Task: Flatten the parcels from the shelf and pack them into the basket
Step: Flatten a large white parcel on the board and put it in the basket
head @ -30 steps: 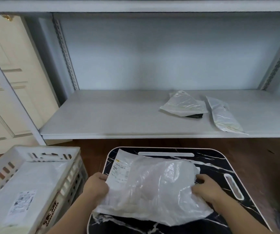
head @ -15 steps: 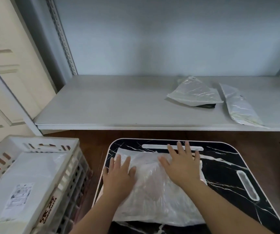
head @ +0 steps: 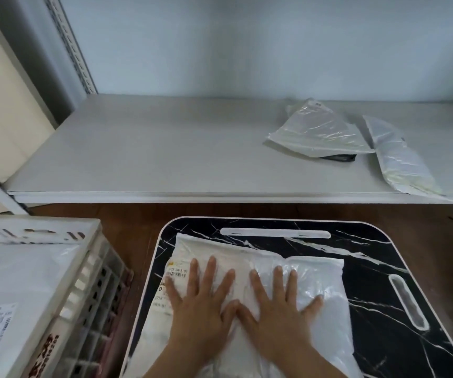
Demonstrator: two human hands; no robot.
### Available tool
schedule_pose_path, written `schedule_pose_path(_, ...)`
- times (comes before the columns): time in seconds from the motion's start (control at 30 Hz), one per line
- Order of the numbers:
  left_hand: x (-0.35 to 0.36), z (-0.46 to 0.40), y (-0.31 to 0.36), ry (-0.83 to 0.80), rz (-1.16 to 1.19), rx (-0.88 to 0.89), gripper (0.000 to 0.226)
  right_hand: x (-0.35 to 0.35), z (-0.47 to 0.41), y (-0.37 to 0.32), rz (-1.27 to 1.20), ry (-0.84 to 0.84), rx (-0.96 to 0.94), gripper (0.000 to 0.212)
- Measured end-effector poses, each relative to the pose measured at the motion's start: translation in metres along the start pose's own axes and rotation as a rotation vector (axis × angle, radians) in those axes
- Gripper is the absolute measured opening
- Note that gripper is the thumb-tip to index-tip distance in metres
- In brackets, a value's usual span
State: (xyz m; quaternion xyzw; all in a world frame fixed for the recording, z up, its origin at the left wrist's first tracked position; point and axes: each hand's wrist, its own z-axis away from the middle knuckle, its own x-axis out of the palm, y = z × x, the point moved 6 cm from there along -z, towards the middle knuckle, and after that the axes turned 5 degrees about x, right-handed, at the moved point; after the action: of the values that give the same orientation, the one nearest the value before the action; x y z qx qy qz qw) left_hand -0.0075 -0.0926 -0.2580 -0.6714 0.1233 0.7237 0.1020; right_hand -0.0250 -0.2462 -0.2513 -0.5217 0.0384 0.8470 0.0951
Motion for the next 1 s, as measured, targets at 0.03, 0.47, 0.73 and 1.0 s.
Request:
schedule_pose_path(0.03,-0.003,-0.001,0.0,0.029,-0.005,0.002,0.053,-0.001,0.0,0.0,-0.012,0.016,-0.002,0.082)
schedule_pose_path(0.47,-0.004,0.0,0.022,0.017,0.074,0.037,0.052,0.014,0.013,0.016,0.031,0.339,-0.046,0.061)
schedule_pose_path(0.73,-0.005,0.001,0.022,0.059,0.071,0.034,0.056,0.014,0.008,0.016,0.027,0.406,-0.062,0.065)
schedule_pose_path(1.0,0.0,-0.003,0.022,0.051,0.069,0.039,0.054,0.015,0.006,0.015,0.024,0.395,-0.068,0.065)
